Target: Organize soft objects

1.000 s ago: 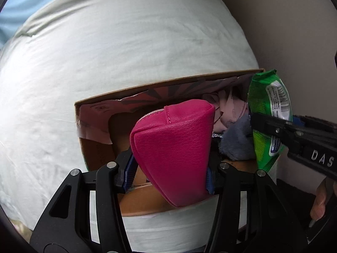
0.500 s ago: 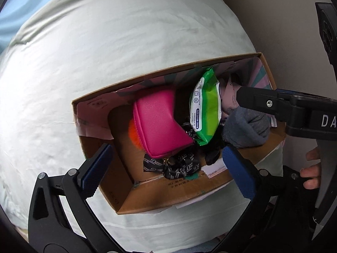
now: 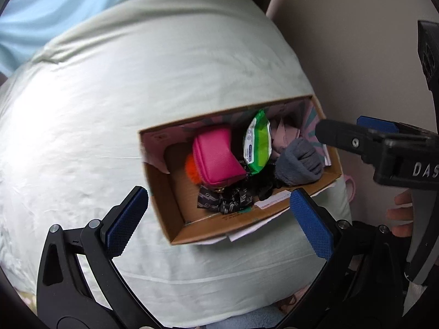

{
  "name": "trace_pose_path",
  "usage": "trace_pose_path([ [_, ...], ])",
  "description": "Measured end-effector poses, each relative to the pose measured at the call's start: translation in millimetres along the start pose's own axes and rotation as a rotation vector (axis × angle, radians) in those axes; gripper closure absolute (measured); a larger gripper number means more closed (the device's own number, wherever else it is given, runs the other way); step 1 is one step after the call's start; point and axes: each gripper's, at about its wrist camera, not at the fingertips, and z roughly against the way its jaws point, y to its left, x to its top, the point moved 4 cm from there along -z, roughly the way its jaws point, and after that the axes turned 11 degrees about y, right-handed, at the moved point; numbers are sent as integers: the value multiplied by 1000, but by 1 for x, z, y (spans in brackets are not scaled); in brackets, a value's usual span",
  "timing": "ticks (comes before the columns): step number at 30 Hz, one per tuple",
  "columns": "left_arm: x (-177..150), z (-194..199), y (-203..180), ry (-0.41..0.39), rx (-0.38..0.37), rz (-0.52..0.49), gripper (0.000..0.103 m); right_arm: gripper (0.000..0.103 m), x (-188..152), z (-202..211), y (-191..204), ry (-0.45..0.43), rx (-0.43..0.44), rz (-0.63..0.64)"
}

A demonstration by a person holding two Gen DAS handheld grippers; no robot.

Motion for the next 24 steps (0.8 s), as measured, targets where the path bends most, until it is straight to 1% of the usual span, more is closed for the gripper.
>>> trace_pose_path([
  [3,-18,46,17,-90,16,30,0,2,-10,32,26,-55,-35,79],
  [5,-31,80,32,-166,21,69,0,2,-21,60,46,-135,-49,124],
  [8,-51,125,55,-276,11,133,0,2,-35,95,71,-232,-58,165],
  [10,-67,157,69,-360,28,165,0,2,-48,118,89,-299,-48,189],
  [13,-90,198,83,-467,61,187,0,2,-68,148,117,-377,-3,222],
  [15,-107,226,90,-540,94,203,0,2,-79,164,133,-415,-9,236],
  [17,-123,249,96,-604,104,211,0,2,-92,182,149,-468,-28,245],
  [18,-131,260,98,-632,102,212,0,2,-99,191,157,-491,-38,249],
  [20,-148,280,105,-678,124,220,0,2,-113,206,171,-533,-60,247],
  [24,-173,305,112,-736,168,222,0,2,-134,226,190,-589,-81,236],
])
